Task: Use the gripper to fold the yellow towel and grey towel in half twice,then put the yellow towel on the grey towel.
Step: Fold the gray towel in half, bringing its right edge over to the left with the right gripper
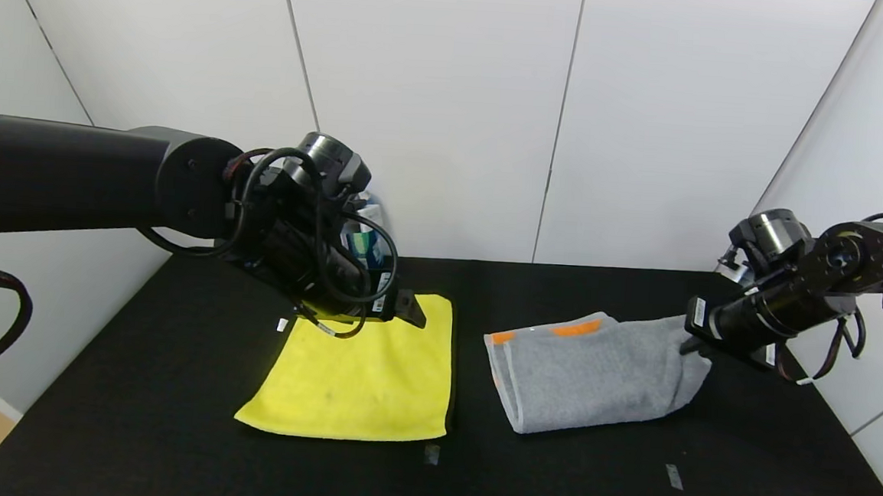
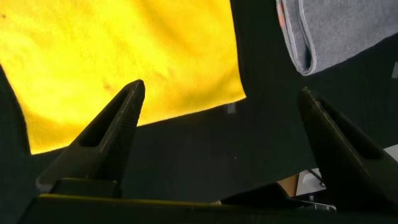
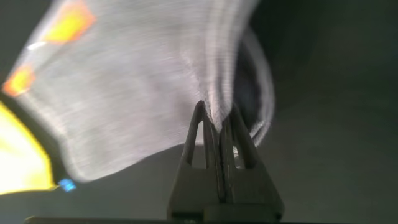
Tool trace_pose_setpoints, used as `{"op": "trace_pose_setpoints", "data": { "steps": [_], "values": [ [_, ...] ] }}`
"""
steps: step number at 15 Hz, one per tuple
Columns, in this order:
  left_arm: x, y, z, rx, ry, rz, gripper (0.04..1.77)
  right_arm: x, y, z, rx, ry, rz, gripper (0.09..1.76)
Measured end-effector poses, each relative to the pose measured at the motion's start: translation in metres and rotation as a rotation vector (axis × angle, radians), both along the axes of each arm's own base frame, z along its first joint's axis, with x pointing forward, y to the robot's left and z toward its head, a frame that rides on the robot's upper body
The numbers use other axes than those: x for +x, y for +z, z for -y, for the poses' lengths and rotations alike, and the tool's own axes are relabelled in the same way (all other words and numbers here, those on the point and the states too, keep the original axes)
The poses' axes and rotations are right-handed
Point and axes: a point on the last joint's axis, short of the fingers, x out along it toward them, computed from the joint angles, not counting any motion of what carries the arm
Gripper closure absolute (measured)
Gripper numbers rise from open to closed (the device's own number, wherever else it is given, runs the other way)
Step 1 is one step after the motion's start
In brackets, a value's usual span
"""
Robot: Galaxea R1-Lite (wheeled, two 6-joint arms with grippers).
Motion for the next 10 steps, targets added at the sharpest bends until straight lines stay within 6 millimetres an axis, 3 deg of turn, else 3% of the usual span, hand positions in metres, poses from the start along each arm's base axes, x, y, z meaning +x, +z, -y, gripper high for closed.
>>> {"op": "trace_pose_setpoints", "data": {
  "steps": [6, 10],
  "values": [
    [-0.001, 0.001, -0.004, 0.002, 0.01, -0.001, 0.09, 0.003, 0.036, -0.1, 0.044, 0.178, 0.057, 1.73],
    [0.001, 0.0, -0.01, 0.002, 0.026, -0.004, 0.09, 0.004, 0.021, -0.152, 0.039, 0.28, 0.009, 1.73]
  ]
}}
